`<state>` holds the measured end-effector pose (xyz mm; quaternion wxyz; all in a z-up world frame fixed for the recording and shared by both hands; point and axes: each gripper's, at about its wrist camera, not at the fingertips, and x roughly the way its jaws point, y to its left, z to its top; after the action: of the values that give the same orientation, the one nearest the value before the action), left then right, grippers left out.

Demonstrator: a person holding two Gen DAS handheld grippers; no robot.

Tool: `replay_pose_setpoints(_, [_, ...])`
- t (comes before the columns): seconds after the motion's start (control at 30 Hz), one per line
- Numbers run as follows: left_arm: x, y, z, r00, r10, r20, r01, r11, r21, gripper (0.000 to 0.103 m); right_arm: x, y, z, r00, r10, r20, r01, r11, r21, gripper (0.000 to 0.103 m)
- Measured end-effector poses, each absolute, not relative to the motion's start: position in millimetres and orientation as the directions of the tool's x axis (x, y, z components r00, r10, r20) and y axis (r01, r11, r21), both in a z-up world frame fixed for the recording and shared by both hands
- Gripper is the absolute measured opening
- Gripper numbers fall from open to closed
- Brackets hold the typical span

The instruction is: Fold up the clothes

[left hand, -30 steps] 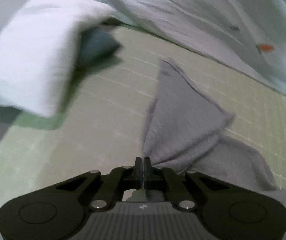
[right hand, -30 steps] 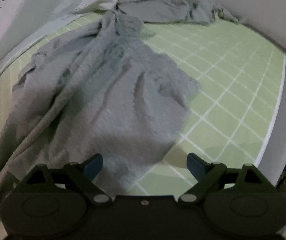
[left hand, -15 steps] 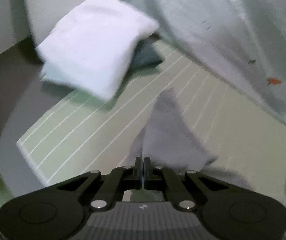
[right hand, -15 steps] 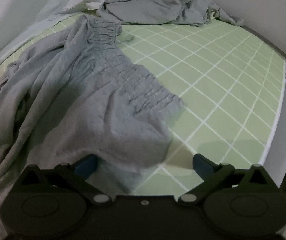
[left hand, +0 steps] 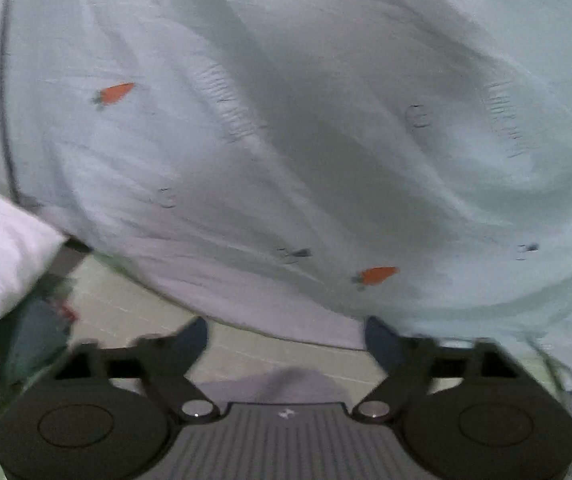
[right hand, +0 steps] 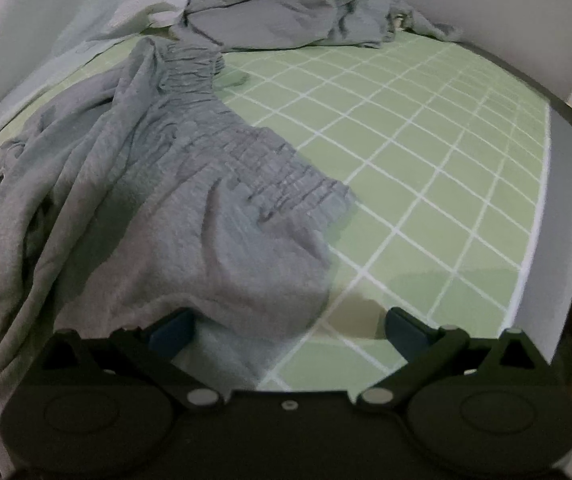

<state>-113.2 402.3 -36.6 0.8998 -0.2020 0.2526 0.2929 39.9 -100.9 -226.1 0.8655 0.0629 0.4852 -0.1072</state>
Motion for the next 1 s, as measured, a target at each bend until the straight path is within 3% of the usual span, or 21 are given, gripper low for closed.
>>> replay_pose_setpoints(0.17, [-152, 450, -107, 0.567, 0.319, -0.760, -0.747, 0.588, -0.311, 0.088, 38, -92, -226, 0.515, -0.144, -0.845, 0.286, 0.958, 0.011, 0.103])
replay_pose_setpoints(0.3, [-162, 467, -150, 0.536, 0.226, -0.813, -0.770, 0.526, -0.361, 0.088, 45, -77, -225, 0.519, -0.137, -0.844, 0.294, 0.955, 0.026, 0.103])
replay_pose_setpoints(0.67, [-104, 486, -172, 0.664, 0.090, -0.742, -0.649, 0.562, -0.513, 0.083, 79, -52, -222, 0.486, -0.129, -0.865, 0.304, 0.952, 0.029, 0.103])
replay_pose_setpoints(0.77, [-83, 485, -183, 0.638, 0.061, -0.768, -0.655, 0.567, -0.499, 0.068, 86, -54, -222, 0.472, -0.138, -0.871, 0.331, 0.943, 0.030, 0.103])
replay_pose_setpoints(0.8, [-77, 485, -187, 0.619, 0.059, -0.784, -0.670, 0.561, -0.487, 0.054, 88, -55, -222, 0.466, -0.142, -0.874, 0.344, 0.939, 0.030, 0.103])
replay_pose_setpoints(0.83, [-74, 484, -190, 0.603, 0.060, -0.795, -0.682, 0.557, -0.475, 0.032, 90, -57, -221, 0.464, -0.141, -0.875, 0.350, 0.936, 0.035, 0.103])
replay_pose_setpoints(0.87, [-72, 483, -191, 0.586, 0.067, -0.807, -0.696, 0.551, -0.460, 0.018, 92, -58, -220, 0.464, -0.139, -0.875, 0.356, 0.934, 0.040, 0.097])
replay_pose_setpoints(0.9, [-71, 482, -191, 0.567, 0.078, -0.820, -0.713, 0.544, -0.442, 0.003, 93, -59, -218, 0.475, -0.138, -0.869, 0.347, 0.937, 0.041, 0.083])
replay_pose_setpoints(0.93, [-72, 481, -189, 0.554, 0.097, -0.827, -0.729, 0.537, -0.425, 0.003, 95, -61, -215, 0.489, -0.127, -0.863, 0.329, 0.943, 0.048, 0.071])
replay_pose_setpoints(1.0, [-82, 479, -181, 0.557, 0.127, -0.821, -0.738, 0.529, -0.419, 0.003, 98, -64, -210, 0.515, -0.098, -0.851, 0.286, 0.956, 0.064, 0.026])
